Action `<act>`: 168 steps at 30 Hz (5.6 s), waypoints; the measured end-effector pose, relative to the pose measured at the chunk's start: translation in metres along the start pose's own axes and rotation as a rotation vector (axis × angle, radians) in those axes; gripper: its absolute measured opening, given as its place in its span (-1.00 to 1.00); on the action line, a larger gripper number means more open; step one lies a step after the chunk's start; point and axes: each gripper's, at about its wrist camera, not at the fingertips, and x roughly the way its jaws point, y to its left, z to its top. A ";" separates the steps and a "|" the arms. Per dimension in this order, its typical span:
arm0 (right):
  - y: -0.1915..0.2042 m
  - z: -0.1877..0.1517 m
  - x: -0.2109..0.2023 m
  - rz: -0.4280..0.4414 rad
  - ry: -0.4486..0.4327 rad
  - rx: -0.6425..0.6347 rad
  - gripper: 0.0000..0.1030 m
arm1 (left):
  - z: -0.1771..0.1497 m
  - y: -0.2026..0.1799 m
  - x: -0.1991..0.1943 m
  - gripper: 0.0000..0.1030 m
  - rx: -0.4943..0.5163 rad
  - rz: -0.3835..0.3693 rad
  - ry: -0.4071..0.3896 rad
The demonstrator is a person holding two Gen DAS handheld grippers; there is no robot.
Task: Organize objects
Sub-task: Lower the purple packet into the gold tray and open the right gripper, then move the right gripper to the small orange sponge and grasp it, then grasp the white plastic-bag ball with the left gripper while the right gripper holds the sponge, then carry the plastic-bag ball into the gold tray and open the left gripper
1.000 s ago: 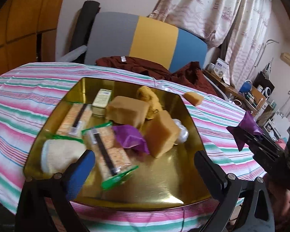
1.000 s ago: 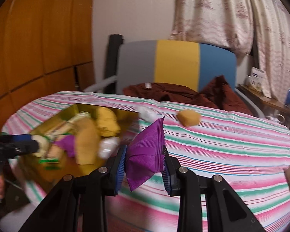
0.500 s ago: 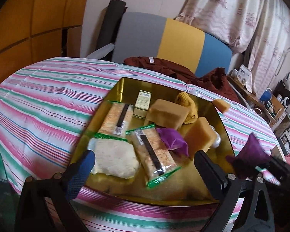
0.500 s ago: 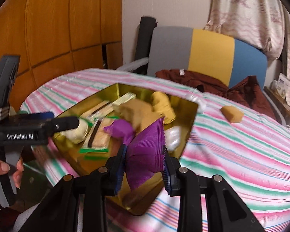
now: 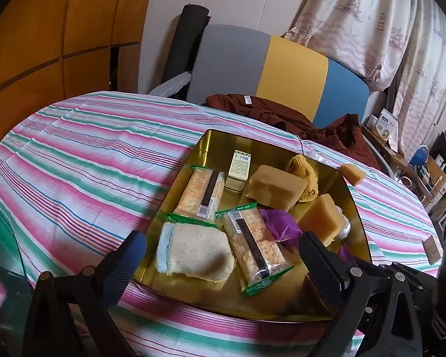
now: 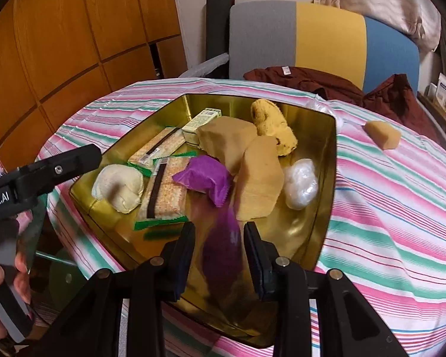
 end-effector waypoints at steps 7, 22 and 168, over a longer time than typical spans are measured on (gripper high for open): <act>-0.001 -0.002 -0.010 0.017 -0.026 -0.001 -0.31 | -0.002 -0.002 0.000 1.00 -0.003 -0.013 0.004; -0.058 -0.003 -0.050 -0.083 -0.197 0.120 -0.21 | -0.016 -0.025 0.005 1.00 0.017 -0.180 0.041; -0.286 0.043 0.040 -0.671 -0.159 0.310 0.23 | 0.081 -0.172 0.167 0.24 0.151 -0.378 0.344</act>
